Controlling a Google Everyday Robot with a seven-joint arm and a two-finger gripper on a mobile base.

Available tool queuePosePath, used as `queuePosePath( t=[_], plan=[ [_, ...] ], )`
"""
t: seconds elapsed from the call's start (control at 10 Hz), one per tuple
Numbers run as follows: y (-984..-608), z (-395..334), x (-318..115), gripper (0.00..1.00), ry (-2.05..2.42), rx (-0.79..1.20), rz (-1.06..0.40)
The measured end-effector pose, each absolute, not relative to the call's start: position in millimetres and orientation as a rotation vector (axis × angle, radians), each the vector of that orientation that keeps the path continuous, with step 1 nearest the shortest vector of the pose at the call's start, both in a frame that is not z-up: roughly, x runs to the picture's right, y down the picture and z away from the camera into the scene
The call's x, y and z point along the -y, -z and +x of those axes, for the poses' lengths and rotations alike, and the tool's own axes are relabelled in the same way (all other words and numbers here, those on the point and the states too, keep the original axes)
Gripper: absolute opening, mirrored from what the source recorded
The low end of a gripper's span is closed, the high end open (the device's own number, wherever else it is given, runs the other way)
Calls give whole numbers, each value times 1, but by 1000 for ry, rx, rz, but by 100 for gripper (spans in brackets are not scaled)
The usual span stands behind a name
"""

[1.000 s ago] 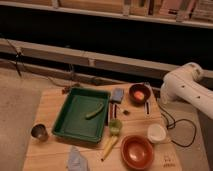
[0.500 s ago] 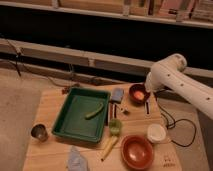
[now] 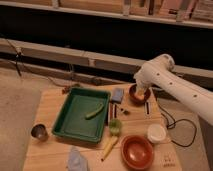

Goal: Place fork in paper cup

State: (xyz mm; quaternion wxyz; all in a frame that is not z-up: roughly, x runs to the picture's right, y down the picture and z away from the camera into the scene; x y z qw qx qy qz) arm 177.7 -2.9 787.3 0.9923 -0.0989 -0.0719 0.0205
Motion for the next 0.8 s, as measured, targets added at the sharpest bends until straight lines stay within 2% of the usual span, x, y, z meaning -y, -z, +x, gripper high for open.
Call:
queuePosePath(
  t=[0.5,0.7,0.8],
  plan=[
    [-740,132,-23,80,-100,282,-103],
    [-746,145,-25,80,-146,251,-101],
    [-762,159,-28,80,-176,224,-120]
  ],
)
